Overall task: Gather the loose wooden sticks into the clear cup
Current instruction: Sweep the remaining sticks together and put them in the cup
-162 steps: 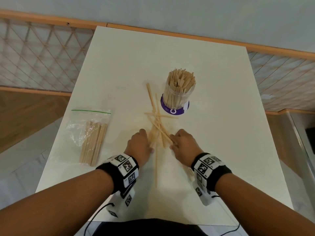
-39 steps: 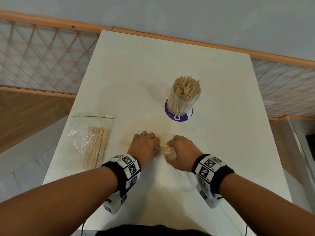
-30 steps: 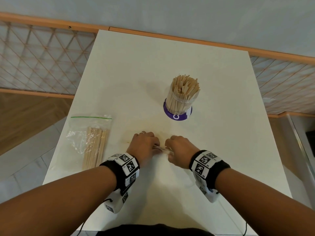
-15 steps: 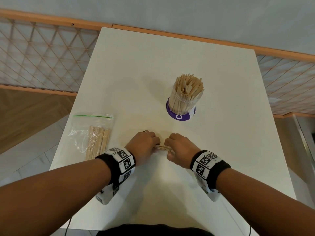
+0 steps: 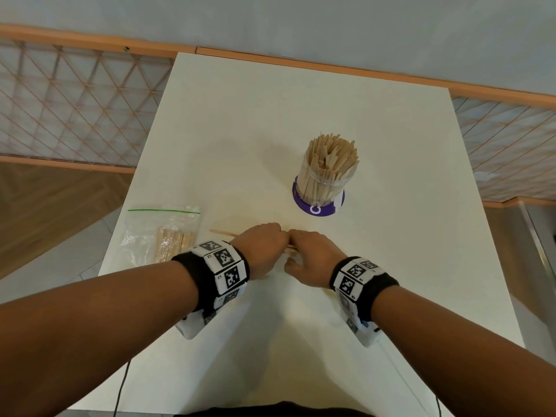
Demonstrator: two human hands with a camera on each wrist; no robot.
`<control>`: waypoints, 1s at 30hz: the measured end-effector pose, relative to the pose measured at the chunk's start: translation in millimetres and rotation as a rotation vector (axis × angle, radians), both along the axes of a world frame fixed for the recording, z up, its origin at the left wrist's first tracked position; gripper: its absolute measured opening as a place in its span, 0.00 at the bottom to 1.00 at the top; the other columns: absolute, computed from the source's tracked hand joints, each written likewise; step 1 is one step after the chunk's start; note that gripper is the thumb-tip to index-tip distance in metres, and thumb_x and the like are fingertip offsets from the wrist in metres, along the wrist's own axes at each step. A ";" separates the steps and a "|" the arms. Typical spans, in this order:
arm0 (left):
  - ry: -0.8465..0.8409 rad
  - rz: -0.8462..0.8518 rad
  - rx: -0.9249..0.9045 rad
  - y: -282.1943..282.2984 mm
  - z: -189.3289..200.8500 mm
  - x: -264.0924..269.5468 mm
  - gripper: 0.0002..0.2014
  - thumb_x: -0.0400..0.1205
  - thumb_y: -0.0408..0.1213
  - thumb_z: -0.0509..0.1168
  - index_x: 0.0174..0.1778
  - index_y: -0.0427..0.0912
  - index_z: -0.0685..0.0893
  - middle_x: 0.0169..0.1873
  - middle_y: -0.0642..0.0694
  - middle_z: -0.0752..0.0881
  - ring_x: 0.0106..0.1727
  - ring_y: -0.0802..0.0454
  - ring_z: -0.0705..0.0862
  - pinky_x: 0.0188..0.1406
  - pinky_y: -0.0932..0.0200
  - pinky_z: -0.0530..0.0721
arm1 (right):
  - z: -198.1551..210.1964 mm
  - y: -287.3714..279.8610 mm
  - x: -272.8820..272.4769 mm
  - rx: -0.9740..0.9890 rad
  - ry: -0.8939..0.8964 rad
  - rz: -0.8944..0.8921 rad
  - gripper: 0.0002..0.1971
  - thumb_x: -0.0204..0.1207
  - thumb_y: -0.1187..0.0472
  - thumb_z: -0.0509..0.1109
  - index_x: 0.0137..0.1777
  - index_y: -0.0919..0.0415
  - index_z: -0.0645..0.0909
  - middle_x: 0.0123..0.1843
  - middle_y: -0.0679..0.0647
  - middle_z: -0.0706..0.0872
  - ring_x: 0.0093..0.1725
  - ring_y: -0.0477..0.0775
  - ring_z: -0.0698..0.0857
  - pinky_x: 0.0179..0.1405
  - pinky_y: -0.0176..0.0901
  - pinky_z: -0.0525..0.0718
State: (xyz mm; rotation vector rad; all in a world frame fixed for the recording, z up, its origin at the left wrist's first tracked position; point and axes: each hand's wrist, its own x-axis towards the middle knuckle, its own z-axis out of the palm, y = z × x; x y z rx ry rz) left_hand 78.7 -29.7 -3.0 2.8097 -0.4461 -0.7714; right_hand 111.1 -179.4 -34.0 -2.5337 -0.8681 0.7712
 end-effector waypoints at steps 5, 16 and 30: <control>0.036 0.124 -0.085 -6.5 12.1 4.8 0.19 0.78 0.20 0.60 0.64 0.32 0.70 0.59 0.34 0.74 0.51 0.36 0.83 0.41 0.54 0.74 | 0.0 8.0 4.9 -0.176 -0.113 -0.024 0.20 0.78 0.40 0.65 0.58 0.53 0.85 0.47 0.55 0.90 0.45 0.59 0.87 0.45 0.48 0.84; 0.109 0.130 0.065 20.8 34.3 17.5 0.12 0.87 0.44 0.57 0.57 0.41 0.79 0.54 0.40 0.81 0.45 0.44 0.78 0.43 0.52 0.75 | 13.4 -6.8 17.2 -0.094 -0.136 -0.093 0.16 0.82 0.44 0.62 0.34 0.50 0.75 0.29 0.48 0.78 0.33 0.56 0.80 0.33 0.43 0.73; -0.036 0.298 0.099 35.6 20.9 -18.6 0.30 0.76 0.52 0.72 0.66 0.36 0.72 0.63 0.37 0.75 0.64 0.36 0.76 0.63 0.45 0.78 | 29.9 -73.5 27.8 -0.073 -0.035 -0.481 0.24 0.81 0.40 0.63 0.28 0.54 0.71 0.29 0.53 0.80 0.35 0.58 0.78 0.32 0.46 0.70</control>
